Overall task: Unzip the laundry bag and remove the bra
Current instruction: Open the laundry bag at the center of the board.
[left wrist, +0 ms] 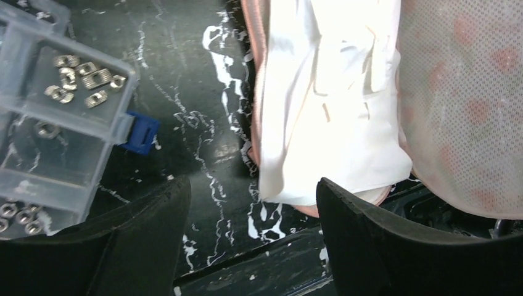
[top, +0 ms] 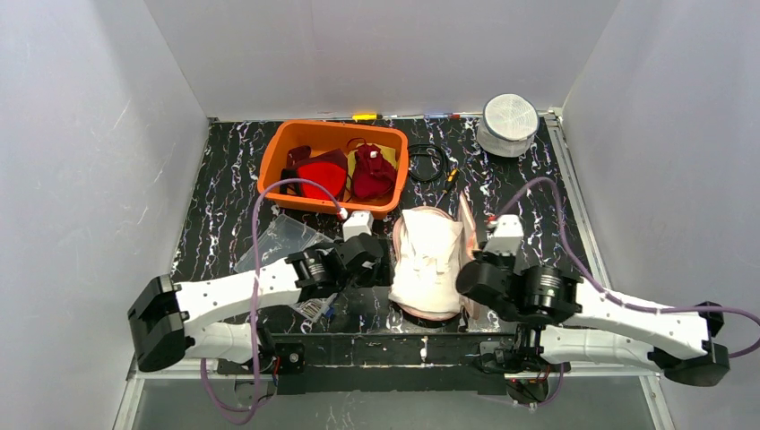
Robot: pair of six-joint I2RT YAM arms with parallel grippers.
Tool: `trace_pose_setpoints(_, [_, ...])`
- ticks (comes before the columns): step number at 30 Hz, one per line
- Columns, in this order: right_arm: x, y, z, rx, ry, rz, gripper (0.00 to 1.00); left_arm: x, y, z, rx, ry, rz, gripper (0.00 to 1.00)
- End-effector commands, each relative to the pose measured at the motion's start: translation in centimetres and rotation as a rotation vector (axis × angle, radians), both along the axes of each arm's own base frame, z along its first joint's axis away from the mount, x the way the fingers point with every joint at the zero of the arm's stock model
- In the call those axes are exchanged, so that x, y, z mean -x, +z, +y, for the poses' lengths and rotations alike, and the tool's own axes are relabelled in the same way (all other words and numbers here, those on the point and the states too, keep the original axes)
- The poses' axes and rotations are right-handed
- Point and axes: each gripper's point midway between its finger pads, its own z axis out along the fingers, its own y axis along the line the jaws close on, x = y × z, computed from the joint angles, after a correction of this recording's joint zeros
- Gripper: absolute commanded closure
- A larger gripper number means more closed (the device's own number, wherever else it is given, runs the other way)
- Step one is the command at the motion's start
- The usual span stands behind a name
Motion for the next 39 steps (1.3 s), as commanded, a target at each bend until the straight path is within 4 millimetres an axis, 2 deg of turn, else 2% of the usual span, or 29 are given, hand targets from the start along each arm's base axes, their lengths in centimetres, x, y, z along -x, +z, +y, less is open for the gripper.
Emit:
trace_pose_setpoints(1, [-0.6,1.6,-3.8,-0.21,-0.211,-0.096,0.99,-0.7,1.5,-3.0,0.036,-0.075,-0.004,0.28])
trace_pose_setpoints(3, [-0.7,2.2,-5.0,-0.308,-0.262,-0.123,0.97,-0.8,1.4,-3.8,0.026,-0.091,0.007,0.28])
trace_pose_setpoints(4, [-0.7,2.5,-5.3,-0.346,-0.275,-0.135,0.87,-0.9,1.4,-4.1,0.024,-0.095,0.012,0.28])
trace_pose_setpoints(5, [-0.7,2.7,-5.6,-0.366,-0.283,-0.141,0.7,-0.9,1.2,-4.2,0.022,-0.099,0.017,0.28])
trace_pose_setpoints(6, [-0.7,2.8,-6.0,-0.371,-0.291,-0.147,0.64,-0.9,1.0,-4.3,0.019,-0.1,0.023,0.28])
trace_pose_setpoints(7, [-0.7,2.9,-6.2,-0.363,-0.298,-0.148,0.53,-0.8,0.8,-4.4,0.021,-0.098,0.029,0.28])
trace_pose_setpoints(10, [-0.8,3.9,-6.9,-0.296,-0.321,-0.157,0.36,-0.6,0.3,-4.1,0.014,-0.092,0.041,0.28])
trace_pose_setpoints(16, [-1.6,7.4,-6.6,-0.202,-0.297,-0.221,0.26,-0.3,0.0,-2.9,0.006,-0.072,0.043,0.28])
trace_pose_setpoints(18, [-2.0,8.8,-5.4,-0.181,-0.25,-0.243,0.23,-0.2,0.1,-2.4,0.005,-0.065,0.039,0.28])
trace_pose_setpoints(20, [-2.4,9.7,-2.8,-0.168,-0.157,-0.243,0.23,-0.1,0.2,-2.0,0.004,-0.06,0.035,0.28])
trace_pose_setpoints(23, [-2.5,8.3,1.6,-0.126,-0.031,-0.198,0.21,0.1,0.3,-1.1,0.005,-0.048,0.029,0.28])
trace_pose_setpoints(27, [-3.0,3.9,5.7,-0.114,0.068,-0.087,0.11,0.6,0.7,0.6,0.023,-0.02,0.016,0.28])
trace_pose_setpoints(28, [-3.3,1.8,6.1,-0.121,0.083,-0.03,0.1,0.8,0.7,1.1,0.029,-0.011,0.015,0.28])
trace_pose_setpoints(31, [-5.3,-2.3,5.9,-0.259,0.067,0.089,0.1,1.3,1.0,2.5,0.054,0.01,0.008,0.28])
trace_pose_setpoints(34, [-6.5,-4.6,5.3,-0.41,0.052,0.12,0.09,1.8,1.1,3.5,0.076,0.02,0.006,0.28])
trace_pose_setpoints(39, [-6.9,-7.0,4.8,-0.538,0.021,0.123,0.1,2.4,0.1,4.6,0.093,0.028,0.008,0.28])
